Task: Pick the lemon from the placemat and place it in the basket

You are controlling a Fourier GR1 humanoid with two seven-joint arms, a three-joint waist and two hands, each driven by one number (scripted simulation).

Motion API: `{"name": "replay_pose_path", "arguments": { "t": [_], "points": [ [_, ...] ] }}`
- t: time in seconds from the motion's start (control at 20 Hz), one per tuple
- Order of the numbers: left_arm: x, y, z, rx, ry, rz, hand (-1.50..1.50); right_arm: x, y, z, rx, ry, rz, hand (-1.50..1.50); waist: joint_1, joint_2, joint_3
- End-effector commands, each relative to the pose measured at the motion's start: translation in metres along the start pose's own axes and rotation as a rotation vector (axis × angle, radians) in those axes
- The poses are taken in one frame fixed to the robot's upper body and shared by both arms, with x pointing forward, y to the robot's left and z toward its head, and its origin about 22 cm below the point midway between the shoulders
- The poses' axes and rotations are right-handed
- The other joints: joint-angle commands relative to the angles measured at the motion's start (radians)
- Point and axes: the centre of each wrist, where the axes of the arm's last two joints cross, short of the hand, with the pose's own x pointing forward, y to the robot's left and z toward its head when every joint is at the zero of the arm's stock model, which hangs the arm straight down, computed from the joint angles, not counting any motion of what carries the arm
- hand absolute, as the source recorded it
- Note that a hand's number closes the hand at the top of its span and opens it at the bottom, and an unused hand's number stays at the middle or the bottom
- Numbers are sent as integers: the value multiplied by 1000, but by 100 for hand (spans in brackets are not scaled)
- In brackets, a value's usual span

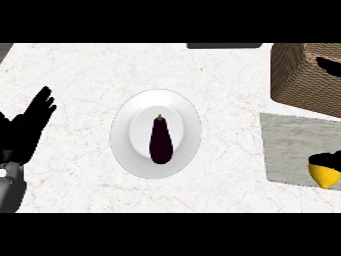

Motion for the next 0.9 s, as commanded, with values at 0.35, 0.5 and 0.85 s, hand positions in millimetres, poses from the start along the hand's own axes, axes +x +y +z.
{"name": "replay_pose_path", "arguments": {
  "t": [0.35,0.5,0.85],
  "points": [
    [14,-6,-10,-26,-7,2,0,61,-124,-1,69,435,396,-150,11,6,3],
    [5,11,-3,9,-5,10,0,60,-127,2,279,489,364,-150,4,1,3],
    [1,20,-2,8,-17,18,0,34,-163,28,346,442,218,-150,-11,0,5]
  ]
}}
